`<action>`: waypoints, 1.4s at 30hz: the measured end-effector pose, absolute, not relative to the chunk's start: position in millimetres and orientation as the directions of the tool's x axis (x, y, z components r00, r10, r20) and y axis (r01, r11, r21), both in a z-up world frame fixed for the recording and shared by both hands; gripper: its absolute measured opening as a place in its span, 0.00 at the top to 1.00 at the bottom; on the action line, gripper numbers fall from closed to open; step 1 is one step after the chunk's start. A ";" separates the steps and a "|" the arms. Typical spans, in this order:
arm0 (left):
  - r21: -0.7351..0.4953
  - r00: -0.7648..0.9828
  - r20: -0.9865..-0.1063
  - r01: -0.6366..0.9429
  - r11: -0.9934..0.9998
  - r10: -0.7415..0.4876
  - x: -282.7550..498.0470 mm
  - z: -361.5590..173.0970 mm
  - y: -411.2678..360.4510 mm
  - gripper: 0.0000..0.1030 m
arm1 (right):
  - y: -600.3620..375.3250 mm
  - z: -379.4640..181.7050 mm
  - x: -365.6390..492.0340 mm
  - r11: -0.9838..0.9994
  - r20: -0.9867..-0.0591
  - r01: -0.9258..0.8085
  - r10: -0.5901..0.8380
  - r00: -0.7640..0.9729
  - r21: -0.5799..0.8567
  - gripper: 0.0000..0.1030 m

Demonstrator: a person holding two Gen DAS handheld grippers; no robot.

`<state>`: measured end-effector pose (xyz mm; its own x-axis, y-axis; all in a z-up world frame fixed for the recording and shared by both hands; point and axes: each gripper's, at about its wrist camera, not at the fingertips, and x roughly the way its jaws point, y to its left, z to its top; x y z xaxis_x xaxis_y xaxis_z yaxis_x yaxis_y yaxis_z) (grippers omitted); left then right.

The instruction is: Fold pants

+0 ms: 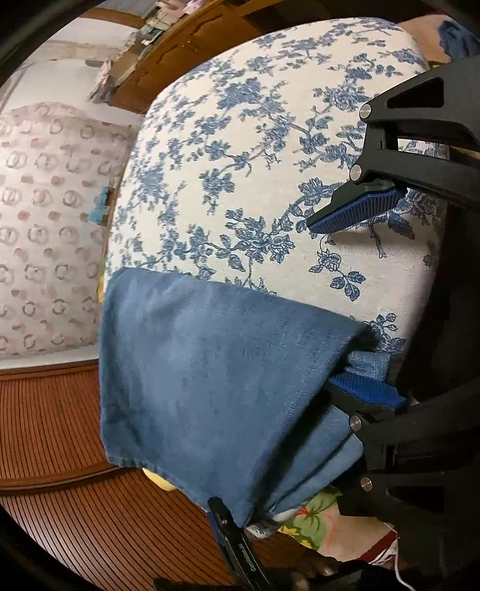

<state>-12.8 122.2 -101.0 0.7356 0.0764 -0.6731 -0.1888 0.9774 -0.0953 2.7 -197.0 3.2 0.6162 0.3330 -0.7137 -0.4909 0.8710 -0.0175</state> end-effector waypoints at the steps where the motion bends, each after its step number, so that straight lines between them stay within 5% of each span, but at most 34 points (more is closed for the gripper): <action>1: -0.093 0.735 -0.673 -0.190 0.977 0.079 -11.9 -101.6 123.0 0.53 | -197.9 6.3 -0.8 0.867 -0.705 -0.498 0.346 0.619 -0.012 0.29; 15: -0.131 0.786 -0.616 -0.039 0.991 -0.051 -20.1 -67.3 90.0 0.52 | -206.4 49.7 -10.4 0.830 -0.586 -0.556 0.476 0.655 0.053 0.29; 19: -0.135 0.780 -0.620 -0.001 0.991 -0.084 -11.1 -71.5 76.2 0.27 | -210.0 41.3 13.8 0.842 -0.590 -0.532 0.478 0.651 0.095 0.29; 42: -0.082 0.731 -0.680 0.011 0.997 -0.064 -4.5 -97.5 57.0 0.27 | -174.3 -10.3 75.2 0.802 -0.679 -0.565 0.525 0.513 0.193 0.32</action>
<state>-4.5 57.0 -97.5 0.7307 -0.0642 -0.6797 0.0112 0.9966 -0.0821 75.2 -174.3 -10.3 0.5131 0.5250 -0.6791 -0.5652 0.8021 0.1930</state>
